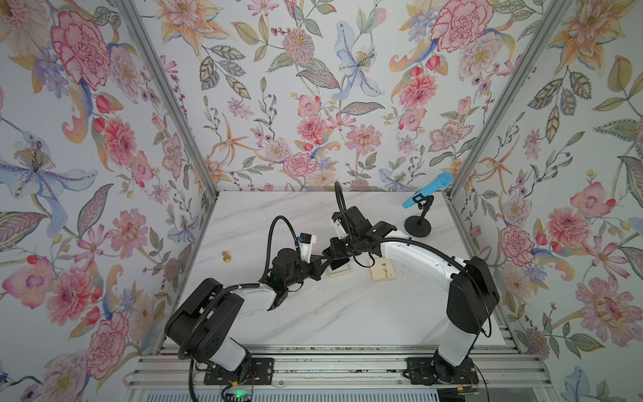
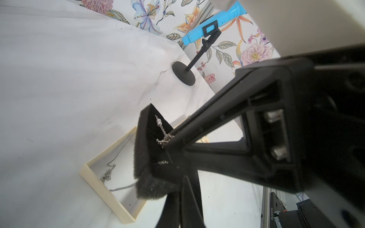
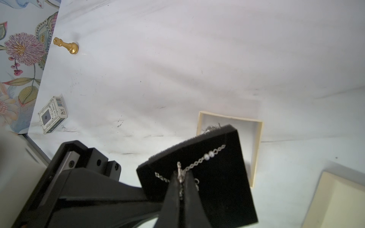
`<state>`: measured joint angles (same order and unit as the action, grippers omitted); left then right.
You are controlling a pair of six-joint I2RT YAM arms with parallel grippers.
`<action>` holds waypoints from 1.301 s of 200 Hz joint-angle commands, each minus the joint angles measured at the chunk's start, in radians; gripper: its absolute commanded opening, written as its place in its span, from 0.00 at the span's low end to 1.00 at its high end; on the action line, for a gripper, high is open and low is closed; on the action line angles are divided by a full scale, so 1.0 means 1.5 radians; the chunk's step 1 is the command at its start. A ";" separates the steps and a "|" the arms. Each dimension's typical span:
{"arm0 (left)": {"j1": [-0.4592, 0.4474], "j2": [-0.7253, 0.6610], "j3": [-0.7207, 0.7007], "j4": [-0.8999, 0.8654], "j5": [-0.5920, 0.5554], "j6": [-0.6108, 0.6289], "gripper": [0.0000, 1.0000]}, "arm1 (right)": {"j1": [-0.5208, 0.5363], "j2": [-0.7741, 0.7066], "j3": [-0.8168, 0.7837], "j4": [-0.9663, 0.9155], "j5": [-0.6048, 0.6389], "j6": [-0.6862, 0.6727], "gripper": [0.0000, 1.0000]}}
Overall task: Take the necklace out of the lift-off lid jewelry box
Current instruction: Pick up the necklace from the inner lining.
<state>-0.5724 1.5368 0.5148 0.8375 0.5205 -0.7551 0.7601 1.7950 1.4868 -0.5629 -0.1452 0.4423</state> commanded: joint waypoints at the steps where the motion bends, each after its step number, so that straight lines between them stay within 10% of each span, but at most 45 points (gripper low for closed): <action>1: -0.001 -0.022 0.003 0.002 0.018 0.030 0.01 | 0.004 -0.025 0.007 0.000 0.022 -0.001 0.00; 260: -0.019 -0.057 0.001 -0.064 0.068 0.098 0.00 | -0.036 -0.074 0.085 0.053 0.055 0.000 0.00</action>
<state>-0.5842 1.4742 0.5152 0.7334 0.5812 -0.6392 0.7170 1.7054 1.5787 -0.5053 -0.0856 0.4423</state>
